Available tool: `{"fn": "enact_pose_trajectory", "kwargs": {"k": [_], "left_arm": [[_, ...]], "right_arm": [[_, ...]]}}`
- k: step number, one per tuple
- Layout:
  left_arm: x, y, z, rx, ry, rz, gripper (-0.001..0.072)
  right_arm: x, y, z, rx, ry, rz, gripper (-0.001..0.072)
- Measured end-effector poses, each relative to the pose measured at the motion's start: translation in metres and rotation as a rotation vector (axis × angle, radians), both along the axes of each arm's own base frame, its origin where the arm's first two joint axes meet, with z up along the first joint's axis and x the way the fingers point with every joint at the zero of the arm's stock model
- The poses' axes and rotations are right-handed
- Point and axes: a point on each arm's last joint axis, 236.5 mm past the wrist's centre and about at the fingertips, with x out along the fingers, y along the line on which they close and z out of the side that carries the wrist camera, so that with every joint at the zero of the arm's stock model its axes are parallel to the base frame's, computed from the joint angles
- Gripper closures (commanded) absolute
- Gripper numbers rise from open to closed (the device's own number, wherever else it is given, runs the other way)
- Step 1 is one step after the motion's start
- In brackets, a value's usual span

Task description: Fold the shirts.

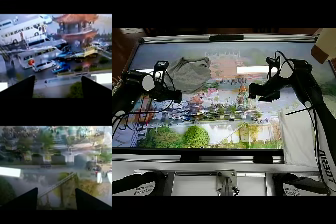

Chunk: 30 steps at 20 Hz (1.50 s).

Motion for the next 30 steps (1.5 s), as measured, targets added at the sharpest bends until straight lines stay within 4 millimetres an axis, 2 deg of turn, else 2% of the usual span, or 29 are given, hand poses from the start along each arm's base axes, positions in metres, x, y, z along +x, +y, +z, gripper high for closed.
{"fn": "enact_pose_trajectory", "kwargs": {"k": [4,7,11,15,17,18,20,21,22,23,25,27,29,30], "left_arm": [[0.033,-0.007,0.012,-0.051,-0.133,0.018,-0.0007],[0.068,0.014,0.008,-0.102,-0.182,0.146,-0.0008],[0.115,0.034,-0.026,-0.264,-0.144,0.32,-0.0009],[0.151,0.032,-0.068,-0.411,-0.124,0.385,-0.0006],[0.166,0.035,-0.083,-0.447,-0.148,0.413,0.0002],[0.173,0.036,-0.089,-0.461,-0.161,0.425,0.006],[0.184,0.036,-0.096,-0.485,-0.189,0.444,0.0342],[0.187,0.036,-0.098,-0.495,-0.201,0.453,0.0536],[0.191,0.036,-0.1,-0.508,-0.21,0.463,0.0672],[0.193,0.035,-0.099,-0.519,-0.219,0.468,0.0674],[0.198,0.029,-0.086,-0.546,-0.251,0.446,0.0675],[0.202,0.012,-0.044,-0.556,-0.332,0.344,0.0675],[0.196,-0.011,0.025,-0.548,-0.442,0.202,0.0674],[0.186,-0.026,0.071,-0.547,-0.511,0.12,0.0675]], "right_arm": [[0.022,-0.001,0.005,-0.004,-0.096,-0.009,0.013],[0.034,-0.007,0.008,-0.03,-0.154,-0.011,0.013],[0.038,-0.009,0.009,-0.048,-0.179,0.009,0.0131],[0.028,-0.011,0.004,-0.067,-0.142,0.045,0.0131],[0.026,-0.012,0.003,-0.073,-0.134,0.056,0.0131],[0.024,-0.012,0.002,-0.075,-0.127,0.06,0.0131],[0.024,-0.013,0.002,-0.079,-0.126,0.065,0.0131],[0.024,-0.012,0.002,-0.079,-0.128,0.066,0.0131],[0.025,-0.012,0.003,-0.078,-0.135,0.065,0.0131],[0.027,-0.012,0.003,-0.076,-0.143,0.064,0.0131],[0.028,-0.012,0.004,-0.079,-0.148,0.073,0.0131],[0.028,-0.012,0.006,-0.085,-0.161,0.095,0.0132],[0.027,-0.013,0.022,-0.086,-0.198,0.11,0.0132],[0.025,-0.014,0.036,-0.085,-0.227,0.119,0.0132]]}}
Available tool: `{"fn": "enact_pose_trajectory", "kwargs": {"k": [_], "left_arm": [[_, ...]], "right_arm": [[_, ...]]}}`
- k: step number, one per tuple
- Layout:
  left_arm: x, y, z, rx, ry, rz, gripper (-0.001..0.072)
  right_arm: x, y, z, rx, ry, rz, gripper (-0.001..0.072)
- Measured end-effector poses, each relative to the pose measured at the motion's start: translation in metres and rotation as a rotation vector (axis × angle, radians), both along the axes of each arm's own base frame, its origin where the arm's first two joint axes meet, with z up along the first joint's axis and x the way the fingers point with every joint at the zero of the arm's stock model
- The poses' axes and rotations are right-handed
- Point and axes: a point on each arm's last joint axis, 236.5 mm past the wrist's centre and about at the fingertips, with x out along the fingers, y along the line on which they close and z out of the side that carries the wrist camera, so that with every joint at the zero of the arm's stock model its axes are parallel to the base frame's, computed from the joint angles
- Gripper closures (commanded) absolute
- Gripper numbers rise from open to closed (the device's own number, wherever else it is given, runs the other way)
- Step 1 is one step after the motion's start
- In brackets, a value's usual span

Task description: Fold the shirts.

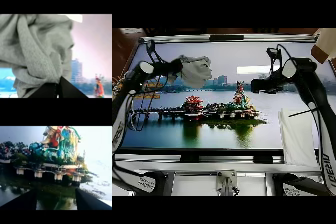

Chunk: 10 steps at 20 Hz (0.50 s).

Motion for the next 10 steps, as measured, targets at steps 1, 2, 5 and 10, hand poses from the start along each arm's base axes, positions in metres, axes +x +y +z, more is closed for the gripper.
{"fn": "enact_pose_trajectory", "kwargs": {"k": [1,2,5,10], "left_arm": [[-0.017,-0.016,0.051,0.022,-0.094,-0.055,0.0674],[-0.037,-0.029,0.099,0.038,-0.183,-0.101,0.0675],[-0.123,-0.07,0.224,0.051,-0.423,-0.231,0.0675],[-0.24,-0.133,0.259,0.011,-0.469,-0.465,0.0674]], "right_arm": [[-0.002,-0.001,0.021,0.004,-0.05,0.011,0.0132],[-0.004,-0.003,0.046,0.004,-0.111,0.018,0.0132],[-0.022,-0.02,0.141,0.0,-0.359,0.006,0.0132],[-0.092,-0.055,0.253,0.019,-0.643,-0.062,0.0132]]}}
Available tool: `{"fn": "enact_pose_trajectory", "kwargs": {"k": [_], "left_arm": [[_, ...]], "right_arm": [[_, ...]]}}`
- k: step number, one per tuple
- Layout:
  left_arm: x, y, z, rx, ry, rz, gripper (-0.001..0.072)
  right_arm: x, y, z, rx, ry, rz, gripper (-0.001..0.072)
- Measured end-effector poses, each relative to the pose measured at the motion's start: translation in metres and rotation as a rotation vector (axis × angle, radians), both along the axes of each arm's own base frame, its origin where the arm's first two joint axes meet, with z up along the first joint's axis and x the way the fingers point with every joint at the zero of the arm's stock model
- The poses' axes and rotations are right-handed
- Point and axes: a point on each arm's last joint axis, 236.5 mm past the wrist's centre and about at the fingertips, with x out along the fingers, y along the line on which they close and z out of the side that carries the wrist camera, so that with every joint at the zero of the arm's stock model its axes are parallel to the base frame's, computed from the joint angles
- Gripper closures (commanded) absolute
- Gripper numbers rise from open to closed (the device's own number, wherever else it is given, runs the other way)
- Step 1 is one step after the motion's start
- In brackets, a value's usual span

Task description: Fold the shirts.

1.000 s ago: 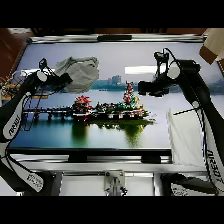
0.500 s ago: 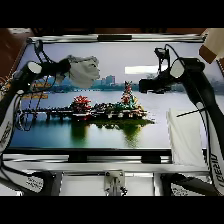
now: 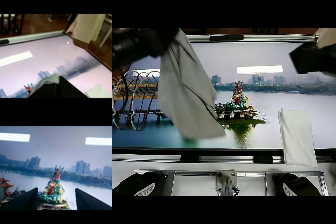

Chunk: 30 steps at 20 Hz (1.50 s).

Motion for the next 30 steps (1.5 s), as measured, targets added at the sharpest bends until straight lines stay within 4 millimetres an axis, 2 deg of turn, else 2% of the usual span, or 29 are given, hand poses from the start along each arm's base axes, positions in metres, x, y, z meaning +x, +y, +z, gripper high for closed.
{"fn": "enact_pose_trajectory", "kwargs": {"k": [1,2,4,5,6,7,9,11,12,14,16,19,21,23,25,26,27,30], "left_arm": [[-0.01,-0.013,-0.018,0.01,0.046,-0.038,0.0674],[-0.019,-0.028,-0.043,0.032,0.104,-0.079,0.0674],[-0.028,-0.053,-0.098,0.072,0.211,-0.131,0.0673],[-0.031,-0.066,-0.13,0.096,0.271,-0.151,0.0642],[-0.034,-0.077,-0.158,0.114,0.325,-0.164,0.0388],[-0.036,-0.088,-0.185,0.128,0.377,-0.17,-0.0011],[-0.035,-0.1,-0.227,0.155,0.47,-0.167,-0.0011],[-0.03,-0.096,-0.246,0.168,0.538,-0.153,-0.0008],[-0.024,-0.086,-0.25,0.178,0.574,-0.14,-0.0008],[-0.016,-0.055,-0.251,0.197,0.663,-0.116,-0.0008],[-0.02,-0.012,-0.258,0.245,0.783,-0.103,-0.0008],[-0.047,0.052,-0.283,0.311,0.983,-0.074,-0.0006],[-0.069,0.073,-0.31,0.317,1.093,-0.055,-0.0005],[-0.099,0.077,-0.341,0.313,1.21,-0.069,-0.0005],[-0.126,0.066,-0.367,0.29,1.294,-0.1,0.0009],[-0.139,0.059,-0.378,0.283,1.324,-0.117,0.0089],[-0.147,0.051,-0.386,0.274,1.34,-0.128,0.0127],[-0.167,0.023,-0.403,0.248,1.358,-0.163,0.0125]], "right_arm": [[-0.015,-0.005,0.006,0.004,-0.005,-0.008,0.0132],[-0.029,-0.009,0.004,0.004,0.019,-0.015,0.0132],[-0.048,-0.016,-0.011,-0.006,0.1,-0.027,0.0132],[-0.056,-0.018,-0.024,-0.017,0.158,-0.034,0.0132],[-0.061,-0.019,-0.038,-0.027,0.213,-0.037,0.0132],[-0.064,-0.02,-0.053,-0.037,0.263,-0.039,0.0132],[-0.063,-0.018,-0.085,-0.044,0.355,-0.047,0.0132],[-0.059,-0.015,-0.121,-0.051,0.447,-0.054,0.0131],[-0.056,-0.014,-0.14,-0.057,0.493,-0.055,0.0131],[-0.052,-0.012,-0.175,-0.078,0.579,-0.056,0.0131],[-0.049,-0.01,-0.208,-0.119,0.659,-0.037,0.0131],[-0.047,-0.006,-0.259,-0.186,0.795,0.021,0.0131],[-0.044,0.001,-0.288,-0.205,0.866,0.074,0.0131],[-0.038,0.01,-0.311,-0.203,0.912,0.108,0.0131],[-0.031,0.017,-0.332,-0.196,0.949,0.127,0.0131],[-0.028,0.019,-0.342,-0.194,0.966,0.133,0.0131],[-0.025,0.021,-0.351,-0.194,0.98,0.137,0.0131],[-0.019,0.025,-0.37,-0.193,1.004,0.147,0.0131]]}}
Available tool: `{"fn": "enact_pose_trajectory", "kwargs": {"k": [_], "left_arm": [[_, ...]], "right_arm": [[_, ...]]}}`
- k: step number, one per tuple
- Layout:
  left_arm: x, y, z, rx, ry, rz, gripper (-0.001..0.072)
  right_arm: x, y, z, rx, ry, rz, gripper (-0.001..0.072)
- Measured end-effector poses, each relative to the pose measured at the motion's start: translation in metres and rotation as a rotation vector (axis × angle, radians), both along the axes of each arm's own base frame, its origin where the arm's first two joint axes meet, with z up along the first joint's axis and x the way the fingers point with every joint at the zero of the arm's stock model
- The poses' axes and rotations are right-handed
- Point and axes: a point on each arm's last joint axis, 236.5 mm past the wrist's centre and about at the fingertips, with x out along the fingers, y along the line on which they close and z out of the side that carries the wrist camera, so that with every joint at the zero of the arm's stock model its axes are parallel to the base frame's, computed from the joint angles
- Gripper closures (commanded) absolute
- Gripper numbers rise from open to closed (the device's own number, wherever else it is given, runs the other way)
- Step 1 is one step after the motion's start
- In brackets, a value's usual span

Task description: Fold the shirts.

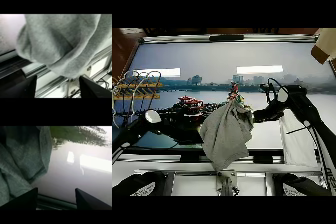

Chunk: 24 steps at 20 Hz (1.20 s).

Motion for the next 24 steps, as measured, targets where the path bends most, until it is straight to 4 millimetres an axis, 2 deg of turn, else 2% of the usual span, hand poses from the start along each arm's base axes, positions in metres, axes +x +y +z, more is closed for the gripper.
{"fn": "enact_pose_trajectory", "kwargs": {"k": [4,7,9,11,12,13,15,17,18,19,20,22,24], "left_arm": [[-0.02,-0.029,-0.018,-0.008,0.036,-0.024,0.0123],[-0.029,-0.042,-0.027,-0.007,0.052,-0.036,0.013],[-0.029,-0.047,-0.03,-0.007,0.052,-0.028,0.0398],[-0.028,-0.049,-0.033,-0.004,0.043,-0.019,0.041],[-0.026,-0.051,-0.034,-0.005,0.038,-0.013,0.045],[-0.025,-0.052,-0.035,-0.004,0.034,-0.007,0.0583],[-0.021,-0.053,-0.036,-0.004,0.023,0.005,0.0673],[-0.02,-0.053,-0.036,-0.004,0.017,0.008,0.0674],[-0.019,-0.053,-0.036,-0.005,0.013,0.01,0.0674],[-0.018,-0.054,-0.036,-0.005,0.008,0.012,0.0674],[-0.017,-0.053,-0.036,-0.005,0.002,0.008,0.0674],[-0.007,-0.052,-0.031,-0.014,-0.031,0.012,0.0675],[0.015,-0.049,-0.013,-0.031,-0.105,0.018,0.0675]], "right_arm": [[0.012,0.004,-0.014,0.008,-0.015,-0.004,0.0131],[0.025,0.009,-0.021,0.027,-0.051,-0.015,0.0131],[0.032,0.014,-0.028,0.044,-0.057,-0.024,0.0131],[0.034,0.021,-0.037,0.069,-0.045,-0.026,0.0131],[0.035,0.025,-0.042,0.082,-0.037,-0.028,0.0131],[0.034,0.028,-0.048,0.091,-0.022,-0.03,0.0131],[0.033,0.034,-0.057,0.109,0.001,-0.033,0.0132],[0.031,0.038,-0.066,0.123,0.025,-0.039,0.0151],[0.03,0.04,-0.07,0.13,0.038,-0.043,0.0349],[0.029,0.041,-0.073,0.135,0.05,-0.045,0.0605],[0.029,0.043,-0.076,0.14,0.054,-0.05,0.0637],[0.031,0.044,-0.076,0.146,0.05,-0.053,0.0637],[0.04,0.045,-0.061,0.154,0.001,-0.041,0.0637]]}}
